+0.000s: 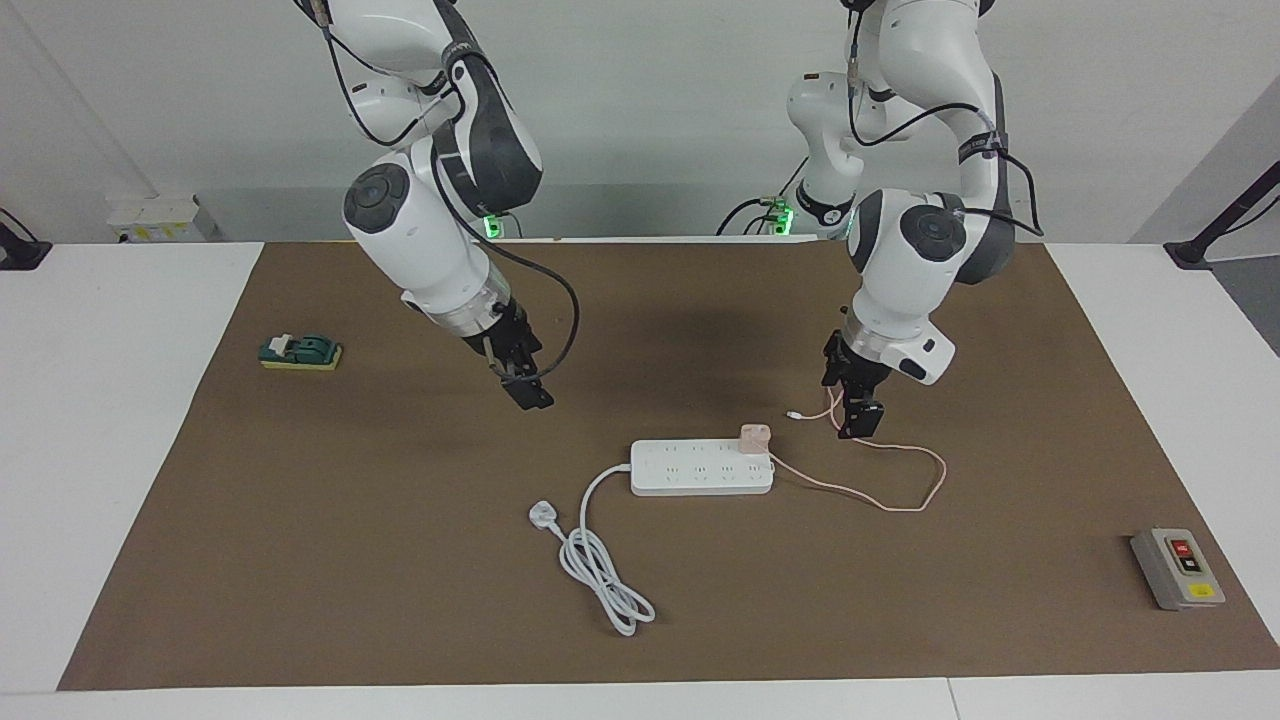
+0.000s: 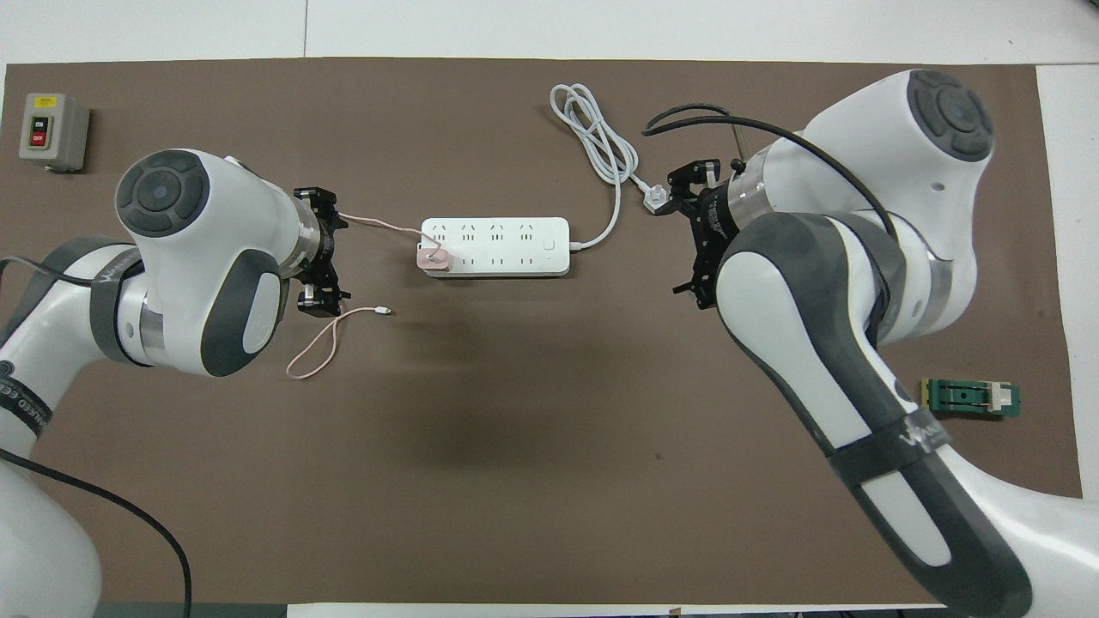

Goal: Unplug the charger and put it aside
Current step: 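Reach the left gripper to the pink charger while the right gripper reaches the strip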

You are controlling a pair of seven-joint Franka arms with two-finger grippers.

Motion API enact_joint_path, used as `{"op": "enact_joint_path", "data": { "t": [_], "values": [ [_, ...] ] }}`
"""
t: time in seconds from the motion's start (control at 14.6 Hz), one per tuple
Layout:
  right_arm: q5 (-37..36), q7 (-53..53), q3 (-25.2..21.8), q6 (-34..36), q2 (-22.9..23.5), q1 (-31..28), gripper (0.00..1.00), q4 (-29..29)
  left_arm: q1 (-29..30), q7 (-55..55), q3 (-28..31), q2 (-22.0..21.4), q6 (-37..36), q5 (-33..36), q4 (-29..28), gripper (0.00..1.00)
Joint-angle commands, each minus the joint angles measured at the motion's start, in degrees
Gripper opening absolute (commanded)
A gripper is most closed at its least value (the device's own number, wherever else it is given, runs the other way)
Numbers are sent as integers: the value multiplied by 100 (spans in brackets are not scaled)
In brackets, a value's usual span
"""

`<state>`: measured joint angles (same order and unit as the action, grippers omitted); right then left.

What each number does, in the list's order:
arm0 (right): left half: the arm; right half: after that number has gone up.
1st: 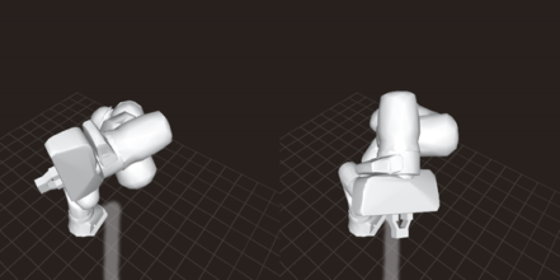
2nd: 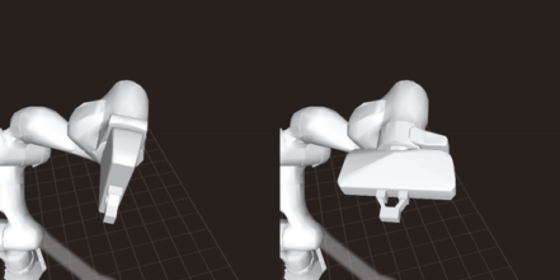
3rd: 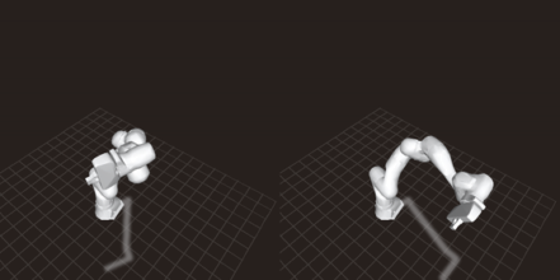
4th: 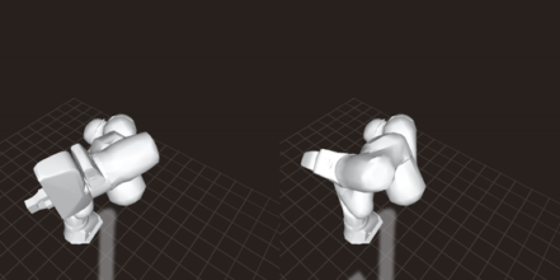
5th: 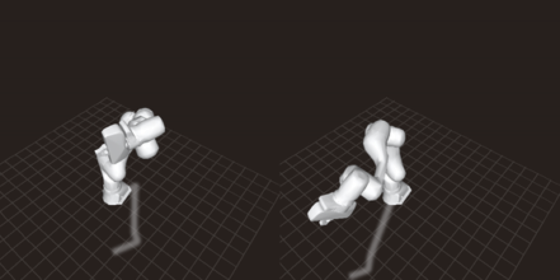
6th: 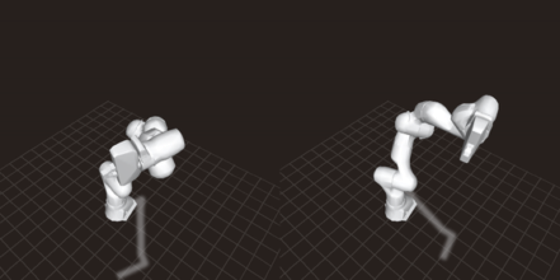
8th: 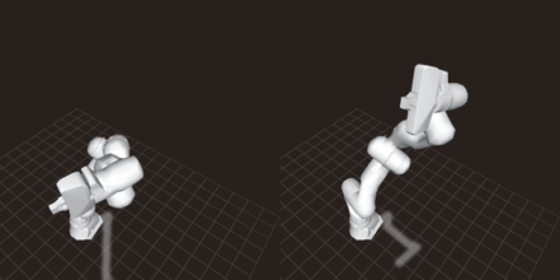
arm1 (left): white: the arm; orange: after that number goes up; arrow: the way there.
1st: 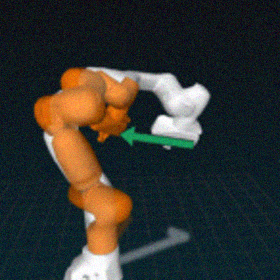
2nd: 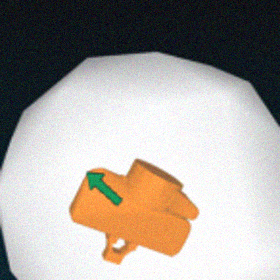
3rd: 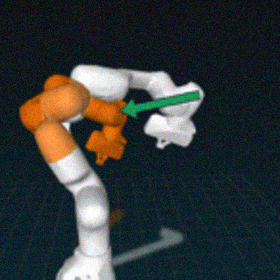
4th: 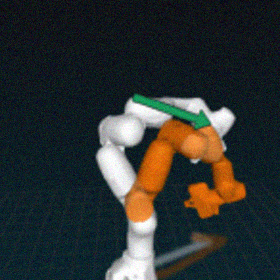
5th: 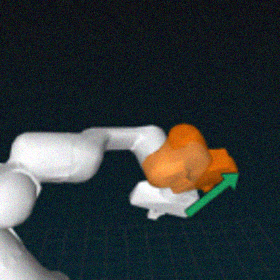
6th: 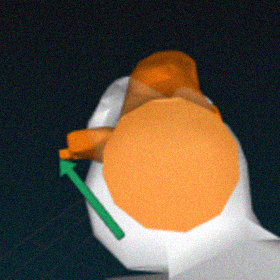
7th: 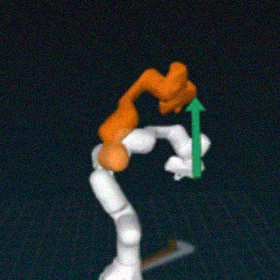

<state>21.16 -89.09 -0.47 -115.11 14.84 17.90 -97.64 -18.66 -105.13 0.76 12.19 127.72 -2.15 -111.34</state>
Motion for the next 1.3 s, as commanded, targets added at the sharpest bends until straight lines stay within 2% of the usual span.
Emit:
{"op": "enact_joint_path", "data": {
  "t": [0.0, 0.21, 0.62, 1.03, 1.23],
  "values": [
    [116, -660, -6, -651, 413, 266, 100, 69, -330, -315, 82, 458, 175, 22, 164, 100],
    [668, -1101, -6, -1397, 836, 424, 100, 148, -462, -473, 74, 636, 236, 13, 288, 100],
    [1119, -1058, -6, -1997, 1407, 583, 100, 175, -717, -807, 74, 662, 341, -22, 315, 100],
    [1294, -374, 20, -1901, 1917, 521, 100, 658, -920, -931, 74, 811, 518, -163, 393, 100],
    [1662, 435, 82, -1489, 2031, 486, 100, 728, -973, -1124, 74, 917, 509, -163, 657, 100]
  ]
}}
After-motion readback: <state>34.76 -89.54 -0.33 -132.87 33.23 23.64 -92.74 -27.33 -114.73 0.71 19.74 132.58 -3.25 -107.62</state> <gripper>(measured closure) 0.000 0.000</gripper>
